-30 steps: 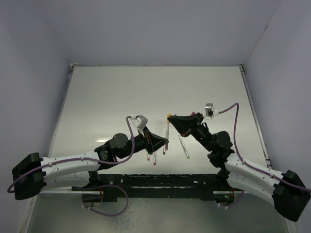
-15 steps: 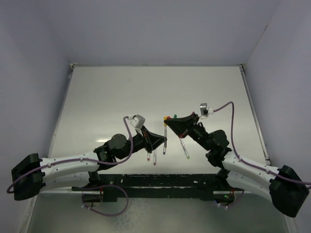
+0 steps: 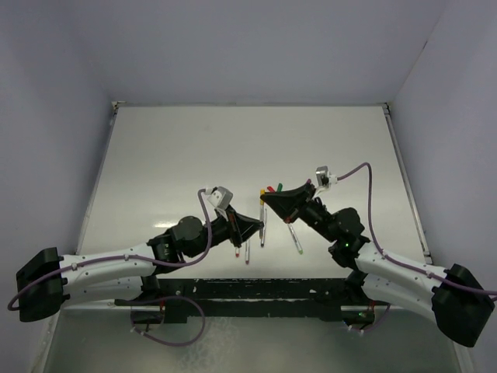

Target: Insert the pens into the pen caps

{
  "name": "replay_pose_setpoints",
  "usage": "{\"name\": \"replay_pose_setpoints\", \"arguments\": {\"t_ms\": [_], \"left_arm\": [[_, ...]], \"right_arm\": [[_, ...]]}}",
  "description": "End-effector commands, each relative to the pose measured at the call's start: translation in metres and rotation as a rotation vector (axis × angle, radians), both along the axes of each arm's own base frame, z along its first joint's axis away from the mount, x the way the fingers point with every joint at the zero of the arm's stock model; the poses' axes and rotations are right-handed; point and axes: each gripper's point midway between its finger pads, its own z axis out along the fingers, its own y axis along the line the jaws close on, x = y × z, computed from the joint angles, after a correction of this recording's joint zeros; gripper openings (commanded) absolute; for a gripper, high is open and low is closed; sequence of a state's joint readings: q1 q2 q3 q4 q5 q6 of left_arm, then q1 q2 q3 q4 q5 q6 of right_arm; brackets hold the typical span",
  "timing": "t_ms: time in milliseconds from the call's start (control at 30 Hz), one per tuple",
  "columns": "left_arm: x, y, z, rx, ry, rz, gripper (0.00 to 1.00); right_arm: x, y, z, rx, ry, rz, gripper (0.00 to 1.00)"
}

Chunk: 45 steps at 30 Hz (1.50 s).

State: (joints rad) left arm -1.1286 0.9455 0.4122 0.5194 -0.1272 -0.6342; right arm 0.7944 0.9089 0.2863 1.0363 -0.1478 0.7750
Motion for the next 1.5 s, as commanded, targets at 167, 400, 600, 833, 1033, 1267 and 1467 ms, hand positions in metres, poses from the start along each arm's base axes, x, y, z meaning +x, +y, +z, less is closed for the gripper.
{"name": "replay_pose_setpoints", "arguments": {"t_ms": [167,400,600,833,1033,1267,1467], "left_arm": [[0.021,0.011,0.123,-0.257,-0.221,0.123,0.00],[0.022,0.012,0.150,-0.284,-0.275,0.131,0.00],[0.024,0.018,0.156,-0.288,-0.293,0.156,0.00],[0.026,0.032,0.160,-0.274,-0.312,0.200,0.00],[0.030,0.039,0.162,-0.270,-0.323,0.233,0.00],[0.032,0.041,0.166,-0.254,-0.339,0.251,0.00],[0.035,0.042,0.153,-0.197,-0.319,0.260,0.00]], "right_arm": [[-0.016,0.013,-0.058,-0.195,0.076,0.056,0.00],[-0.024,0.021,-0.076,-0.283,0.091,0.051,0.00],[-0.026,0.026,-0.088,-0.322,0.109,0.036,0.00],[-0.028,0.025,-0.094,-0.356,0.118,0.024,0.00],[-0.031,0.031,-0.101,-0.404,0.123,0.032,0.00],[-0.035,0.039,-0.109,-0.452,0.126,0.036,0.00],[-0.032,0.039,-0.100,-0.432,0.118,0.007,0.00]]}}
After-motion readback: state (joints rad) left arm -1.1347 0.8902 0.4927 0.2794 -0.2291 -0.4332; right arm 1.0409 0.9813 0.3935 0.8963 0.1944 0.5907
